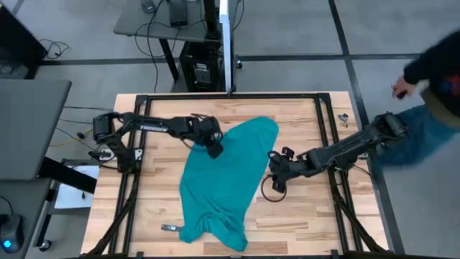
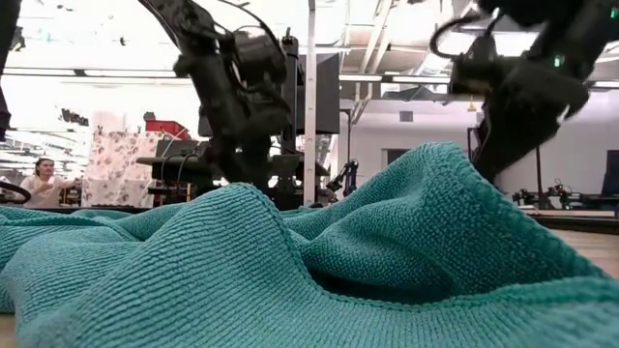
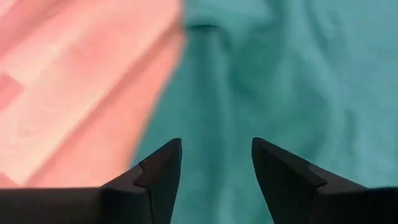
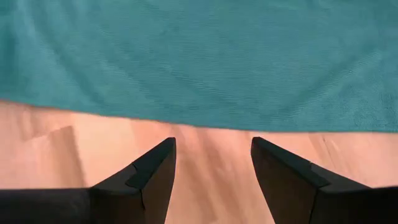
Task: Roll towel
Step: Prepare the towel
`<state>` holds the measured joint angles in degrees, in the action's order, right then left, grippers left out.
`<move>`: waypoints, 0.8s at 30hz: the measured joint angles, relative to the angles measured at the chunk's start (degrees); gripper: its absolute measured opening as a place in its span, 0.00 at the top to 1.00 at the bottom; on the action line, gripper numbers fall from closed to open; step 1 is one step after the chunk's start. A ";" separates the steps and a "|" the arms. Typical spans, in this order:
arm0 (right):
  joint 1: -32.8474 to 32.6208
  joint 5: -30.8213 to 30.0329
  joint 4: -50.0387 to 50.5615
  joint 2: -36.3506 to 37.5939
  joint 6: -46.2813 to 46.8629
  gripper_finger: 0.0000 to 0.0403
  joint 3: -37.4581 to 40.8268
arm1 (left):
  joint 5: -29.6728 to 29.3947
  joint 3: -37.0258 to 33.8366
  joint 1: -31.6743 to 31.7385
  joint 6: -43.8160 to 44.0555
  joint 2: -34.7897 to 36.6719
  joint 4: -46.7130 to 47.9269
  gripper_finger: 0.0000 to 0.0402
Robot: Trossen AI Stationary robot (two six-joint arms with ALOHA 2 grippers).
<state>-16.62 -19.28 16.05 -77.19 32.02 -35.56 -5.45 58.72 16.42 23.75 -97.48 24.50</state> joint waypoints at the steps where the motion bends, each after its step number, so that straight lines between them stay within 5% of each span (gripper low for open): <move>1: 0.64 0.39 -1.26 0.00 -0.65 0.50 0.85 | -0.02 0.00 0.80 -1.34 -0.77 -0.82 0.55; 6: 4.63 6.87 -7.17 0.00 -4.44 0.50 3.00 | 1.20 0.04 3.64 -8.08 -6.15 -4.15 0.56; 12: 7.52 7.29 -9.79 0.00 -4.46 0.50 3.45 | 5.87 1.57 4.55 -13.94 -9.66 -3.63 0.58; 19: 13.83 7.48 -12.34 -0.02 -1.74 0.50 3.34 | 7.47 5.55 4.13 -20.57 -6.52 4.45 0.96; 24: 20.14 12.46 -16.49 0.04 -6.56 0.50 -1.10 | 8.29 9.06 1.61 -19.15 0.18 4.36 0.99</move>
<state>3.51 -6.82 -0.44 -77.14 25.45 -36.67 2.84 67.78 18.04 4.59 -97.31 28.86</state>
